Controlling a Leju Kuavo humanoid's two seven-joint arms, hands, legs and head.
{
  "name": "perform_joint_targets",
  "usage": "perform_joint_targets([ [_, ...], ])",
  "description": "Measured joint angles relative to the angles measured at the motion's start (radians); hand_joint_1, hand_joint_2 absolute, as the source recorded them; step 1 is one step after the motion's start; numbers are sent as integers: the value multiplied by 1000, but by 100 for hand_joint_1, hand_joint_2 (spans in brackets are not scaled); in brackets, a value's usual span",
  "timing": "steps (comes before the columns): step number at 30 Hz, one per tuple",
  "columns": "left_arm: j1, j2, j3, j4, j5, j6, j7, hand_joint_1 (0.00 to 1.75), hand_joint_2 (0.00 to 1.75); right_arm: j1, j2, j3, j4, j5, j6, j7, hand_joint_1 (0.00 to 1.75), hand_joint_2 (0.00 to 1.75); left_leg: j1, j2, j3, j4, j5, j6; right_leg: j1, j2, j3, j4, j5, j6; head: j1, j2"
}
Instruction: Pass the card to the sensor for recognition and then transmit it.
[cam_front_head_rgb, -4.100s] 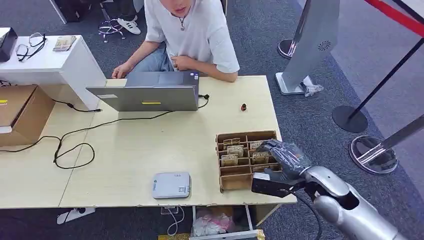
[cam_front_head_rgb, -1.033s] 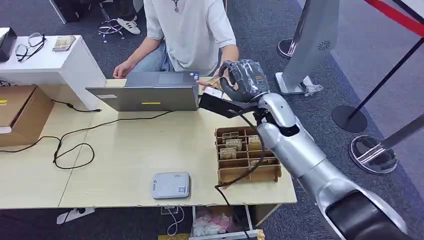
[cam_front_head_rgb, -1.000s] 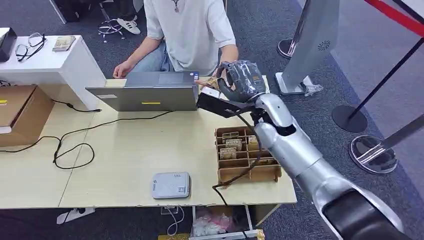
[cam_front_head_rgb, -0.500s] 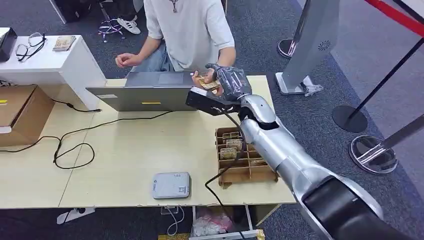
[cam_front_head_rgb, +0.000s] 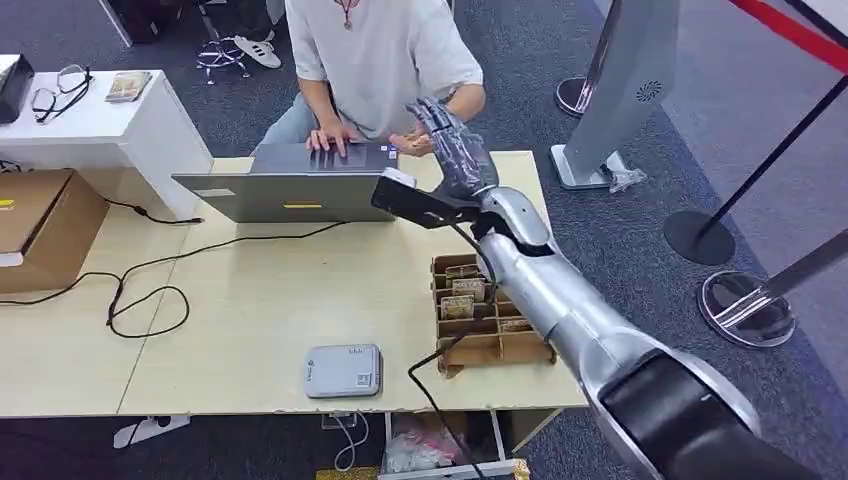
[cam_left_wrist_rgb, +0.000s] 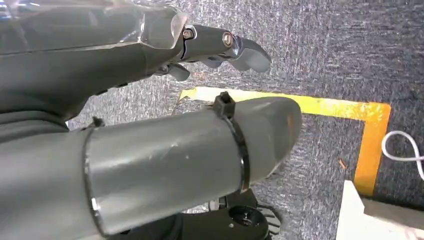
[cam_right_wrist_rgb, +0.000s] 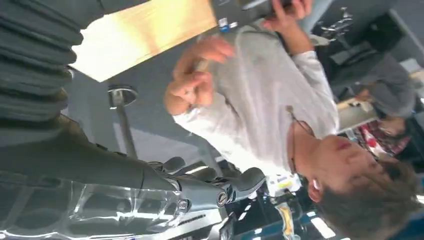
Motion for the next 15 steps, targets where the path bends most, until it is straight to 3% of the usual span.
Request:
perform_joint_targets([
  [7, 2, 0, 16, 0, 2, 3, -1, 0, 0, 153, -62, -49, -242, -182, 20, -81, 0, 0, 0, -1, 0, 0, 0, 0, 0, -1, 0, -1, 0, 0, 0, 0],
  [15, 3, 0, 27, 0, 16, 11, -2, 0, 0, 428, -114, -135, -569, -527, 196, -222, 0, 0, 0, -1, -1, 0, -1, 0, 0, -1, 0, -1, -1, 0, 0, 0],
])
